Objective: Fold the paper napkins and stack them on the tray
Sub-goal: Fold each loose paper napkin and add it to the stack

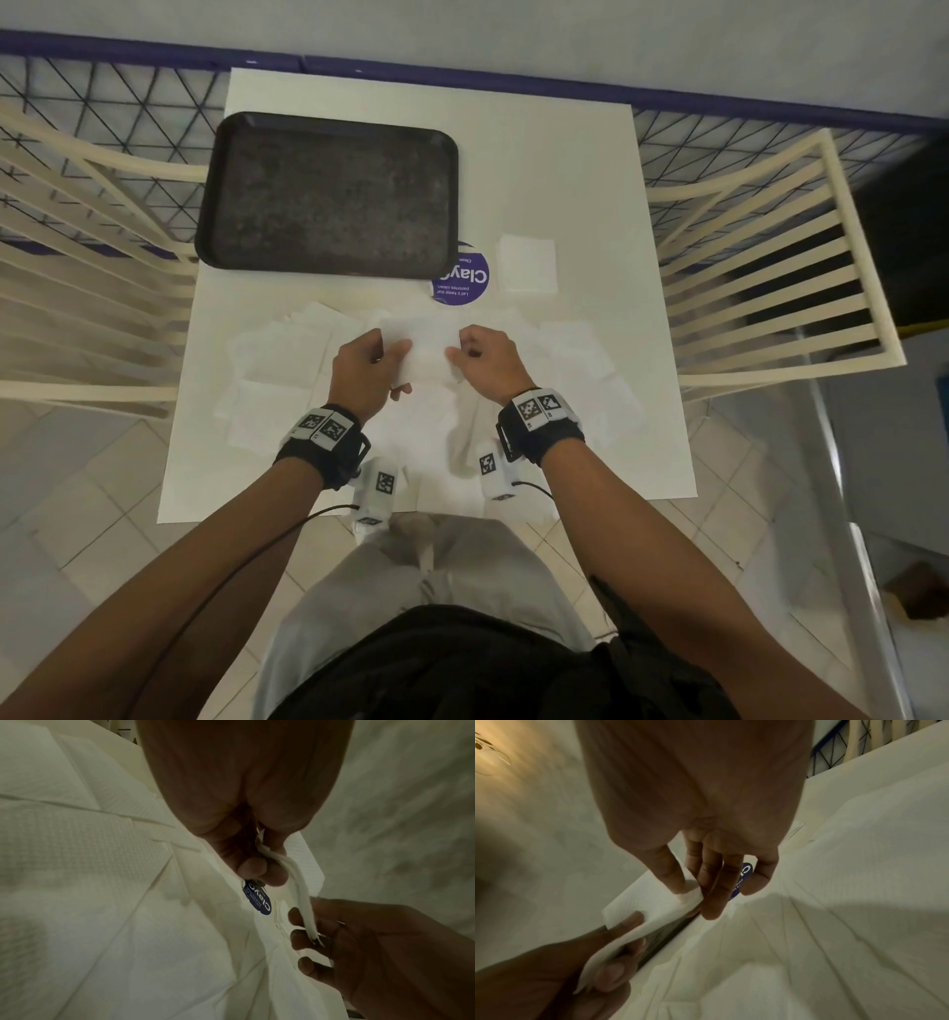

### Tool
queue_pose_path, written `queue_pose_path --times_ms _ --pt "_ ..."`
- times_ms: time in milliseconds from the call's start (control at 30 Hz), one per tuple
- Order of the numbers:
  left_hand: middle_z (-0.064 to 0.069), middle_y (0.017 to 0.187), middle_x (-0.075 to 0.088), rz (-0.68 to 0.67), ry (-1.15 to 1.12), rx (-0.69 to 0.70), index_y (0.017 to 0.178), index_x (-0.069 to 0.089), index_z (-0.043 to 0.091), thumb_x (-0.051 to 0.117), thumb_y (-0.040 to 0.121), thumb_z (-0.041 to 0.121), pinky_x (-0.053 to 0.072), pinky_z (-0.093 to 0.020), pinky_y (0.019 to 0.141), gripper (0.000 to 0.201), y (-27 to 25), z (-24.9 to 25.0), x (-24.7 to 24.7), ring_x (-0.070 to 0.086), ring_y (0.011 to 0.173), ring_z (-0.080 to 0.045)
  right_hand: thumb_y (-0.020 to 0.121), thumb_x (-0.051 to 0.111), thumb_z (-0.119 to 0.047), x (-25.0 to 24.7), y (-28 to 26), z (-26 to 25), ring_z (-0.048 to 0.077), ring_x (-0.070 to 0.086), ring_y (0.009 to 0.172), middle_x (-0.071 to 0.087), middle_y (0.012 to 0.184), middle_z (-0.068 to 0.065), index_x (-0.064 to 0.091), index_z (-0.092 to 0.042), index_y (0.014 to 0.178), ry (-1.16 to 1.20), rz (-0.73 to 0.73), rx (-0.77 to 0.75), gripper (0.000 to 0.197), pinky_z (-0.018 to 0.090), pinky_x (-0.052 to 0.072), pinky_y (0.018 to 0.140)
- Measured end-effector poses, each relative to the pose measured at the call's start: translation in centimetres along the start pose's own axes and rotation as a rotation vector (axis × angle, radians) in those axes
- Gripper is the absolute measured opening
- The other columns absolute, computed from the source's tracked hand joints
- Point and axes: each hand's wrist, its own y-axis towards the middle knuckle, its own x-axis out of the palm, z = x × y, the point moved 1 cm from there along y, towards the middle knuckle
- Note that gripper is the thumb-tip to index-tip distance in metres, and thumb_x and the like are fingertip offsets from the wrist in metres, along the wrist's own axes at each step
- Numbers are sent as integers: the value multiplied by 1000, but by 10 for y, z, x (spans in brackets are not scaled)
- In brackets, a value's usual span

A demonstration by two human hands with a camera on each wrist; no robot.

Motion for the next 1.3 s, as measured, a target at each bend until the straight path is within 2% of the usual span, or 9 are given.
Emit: queue_pose_path --times_ms 67,133,333,467,600,767,933,1133,1300 --pt "-7 68 73 -11 45 24 90 65 13 64 101 32 51 -35 50 22 2 3 3 69 55 -36 92 68 -17 -4 4 3 17 63 64 70 80 10 59 -13 82 67 8 12 13 14 46 58" --pt "-4 70 74 -18 71 15 101 67 15 63 102 34 53 -33 51 19 3 4 7 71 59 -31 93 67 -17 -14 13 3 26 69 72 72 89 15 64 -8 91 102 32 16 10 20 54 59" --pt "0 82 78 -67 102 -84 108 71 18 54 104 27 48 -27 53 19 6 -3 15 72 67 -22 93 66 -21 -71 71 20 25 68 78 66 84 1 62 -15 91 25 225 102 7 41 60 82" --pt "2 83 78 -78 159 -128 106 72 20 52 104 25 50 -29 57 20 8 -13 17 72 68 -20 95 62 -22 -108 106 34 25 64 98 70 104 7 68 -8 113 -104 316 187 24 19 41 80" --pt "1 84 78 -86 192 -160 105 72 18 53 105 22 52 -27 59 19 11 -23 17 73 67 -18 96 62 -21 -128 133 44 27 62 113 71 117 10 67 -8 120 -121 360 271 28 17 35 81" --pt "-2 86 78 -56 219 -179 108 72 14 55 104 17 47 -13 53 17 16 -30 21 71 66 -15 94 60 -15 -132 153 48 29 63 109 72 112 13 71 -6 112 -184 329 281 23 21 40 78" --pt "6 94 75 3 352 -187 107 71 24 62 99 22 53 -27 78 12 21 -35 19 70 85 -18 91 62 -19 -125 164 58 29 65 106 71 111 12 70 -7 109 -222 291 295 23 21 42 76" --pt "-1 113 55 31 551 -117 116 68 17 72 93 20 48 -28 89 23 28 -35 22 61 95 -19 87 71 -31 -119 154 60 29 50 122 48 132 10 56 -16 126 -297 368 323 45 42 45 101" --pt "-4 108 57 2 575 -143 118 66 13 80 87 26 51 -38 95 37 30 -43 23 59 100 -24 84 61 -12 -93 121 59 26 57 105 58 108 5 62 -17 111 -208 411 130 27 41 48 95"
